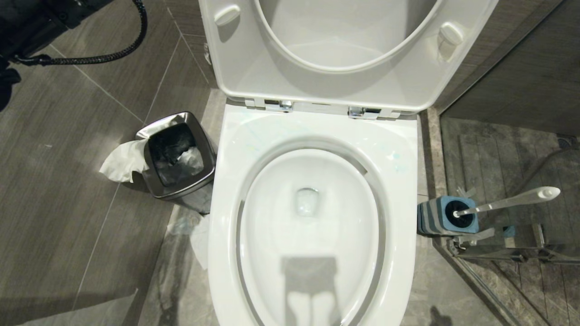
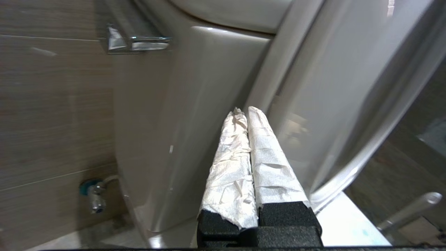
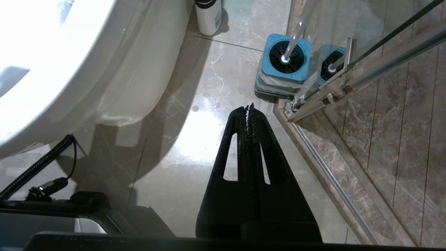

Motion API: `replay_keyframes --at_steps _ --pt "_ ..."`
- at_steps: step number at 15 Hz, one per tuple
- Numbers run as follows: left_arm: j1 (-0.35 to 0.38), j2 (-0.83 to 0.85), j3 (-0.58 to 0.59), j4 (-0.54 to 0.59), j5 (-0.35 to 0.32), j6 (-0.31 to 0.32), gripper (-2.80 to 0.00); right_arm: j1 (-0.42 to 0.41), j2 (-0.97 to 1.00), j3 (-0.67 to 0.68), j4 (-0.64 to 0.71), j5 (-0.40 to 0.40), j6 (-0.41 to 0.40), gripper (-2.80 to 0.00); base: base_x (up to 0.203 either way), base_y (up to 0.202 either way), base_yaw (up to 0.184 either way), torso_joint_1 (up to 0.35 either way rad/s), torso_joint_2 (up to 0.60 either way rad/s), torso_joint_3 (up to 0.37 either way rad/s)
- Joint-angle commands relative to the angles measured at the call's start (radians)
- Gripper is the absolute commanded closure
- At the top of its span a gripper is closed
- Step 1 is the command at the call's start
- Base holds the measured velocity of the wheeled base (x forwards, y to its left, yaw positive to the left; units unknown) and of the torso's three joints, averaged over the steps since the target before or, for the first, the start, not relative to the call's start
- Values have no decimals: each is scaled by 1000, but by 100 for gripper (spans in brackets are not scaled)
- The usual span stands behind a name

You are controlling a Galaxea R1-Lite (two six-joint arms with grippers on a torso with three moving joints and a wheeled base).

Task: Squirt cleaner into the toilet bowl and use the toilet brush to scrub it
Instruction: Close the toilet lid

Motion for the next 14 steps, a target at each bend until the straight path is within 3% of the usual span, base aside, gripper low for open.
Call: replay_keyframes --at_steps 1,5,14 --pt "-1 46 -51 1 52 4 0 0 0 1 0 0 0 0 0 0 0 0 0 0" --pt "-23 92 -175 81 151 37 0 0 0 0 0 0 0 0 0 0 0 0 0 0" --pt "-41 105 -182 92 94 3 0 0 0 0 0 0 0 0 0 0 0 0 0 0"
